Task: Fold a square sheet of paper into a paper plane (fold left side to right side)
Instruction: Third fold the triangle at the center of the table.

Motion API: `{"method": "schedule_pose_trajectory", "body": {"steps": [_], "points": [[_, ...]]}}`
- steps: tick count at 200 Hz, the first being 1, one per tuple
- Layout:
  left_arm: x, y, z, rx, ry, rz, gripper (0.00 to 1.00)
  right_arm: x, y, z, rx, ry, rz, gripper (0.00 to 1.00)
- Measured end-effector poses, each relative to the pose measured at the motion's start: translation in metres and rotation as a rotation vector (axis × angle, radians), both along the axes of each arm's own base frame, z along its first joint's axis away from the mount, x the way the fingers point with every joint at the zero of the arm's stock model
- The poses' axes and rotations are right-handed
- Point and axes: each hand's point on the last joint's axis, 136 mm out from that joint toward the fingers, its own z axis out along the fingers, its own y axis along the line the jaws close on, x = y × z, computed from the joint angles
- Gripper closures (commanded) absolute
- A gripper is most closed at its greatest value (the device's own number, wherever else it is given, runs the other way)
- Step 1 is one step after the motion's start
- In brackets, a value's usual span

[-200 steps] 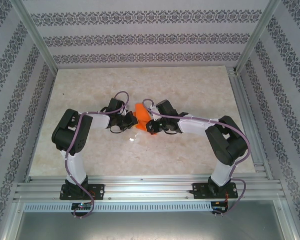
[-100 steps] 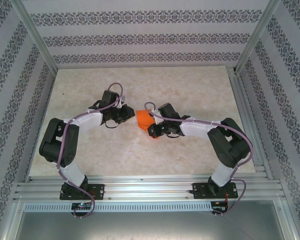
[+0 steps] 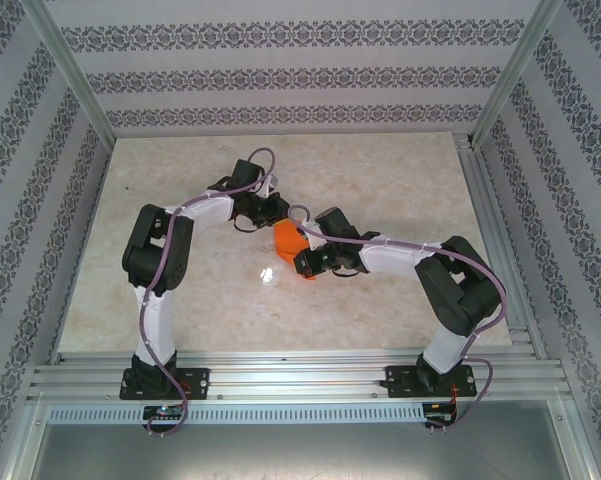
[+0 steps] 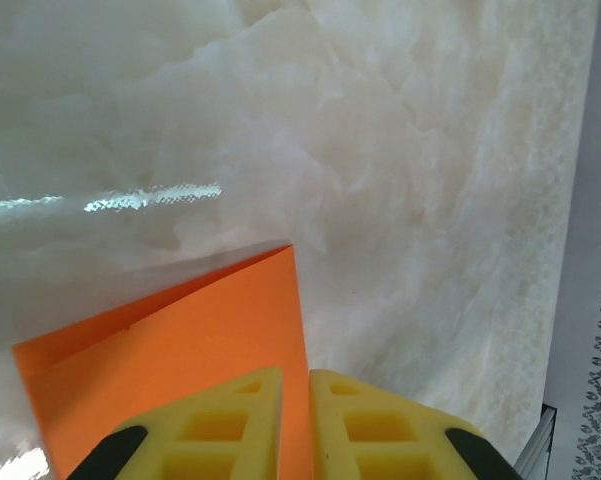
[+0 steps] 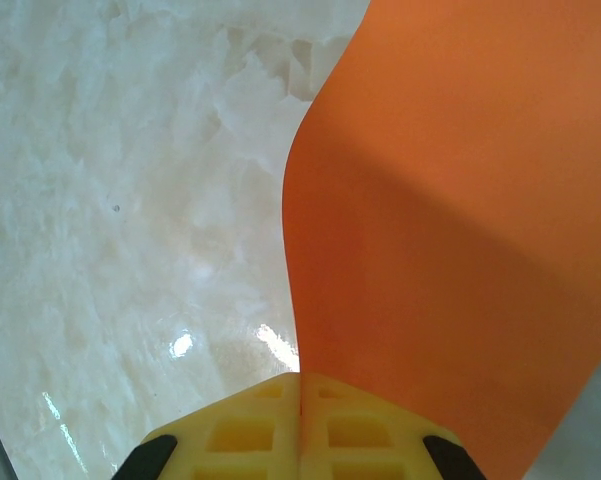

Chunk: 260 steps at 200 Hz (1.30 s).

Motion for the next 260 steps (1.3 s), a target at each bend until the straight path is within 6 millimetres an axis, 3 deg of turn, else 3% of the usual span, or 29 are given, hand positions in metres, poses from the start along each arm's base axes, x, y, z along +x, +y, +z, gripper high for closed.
{"method": "schedule_pose_trajectory", "body": {"steps": [38,109,157,212,260], "points": [[-0.003,-0.013,-0.029,0.037,0.056,-0.057,0.86,0.000,0.000,0.000,0.000,0.000,0.000,1.00],[-0.006,-0.009,-0.042,0.103,0.065,-0.104,0.88,0.000,0.000,0.002,-0.013,0.004,0.015,1.00],[-0.007,-0.008,-0.043,0.131,0.039,-0.127,0.88,0.017,0.000,0.012,-0.010,-0.023,0.016,1.00],[-0.007,-0.008,-0.044,0.136,0.029,-0.137,0.89,0.024,-0.008,-0.012,-0.050,0.026,0.010,1.00],[-0.007,-0.008,-0.044,0.137,0.026,-0.141,0.89,0.022,-0.007,-0.021,-0.055,0.049,0.016,1.00]]}}
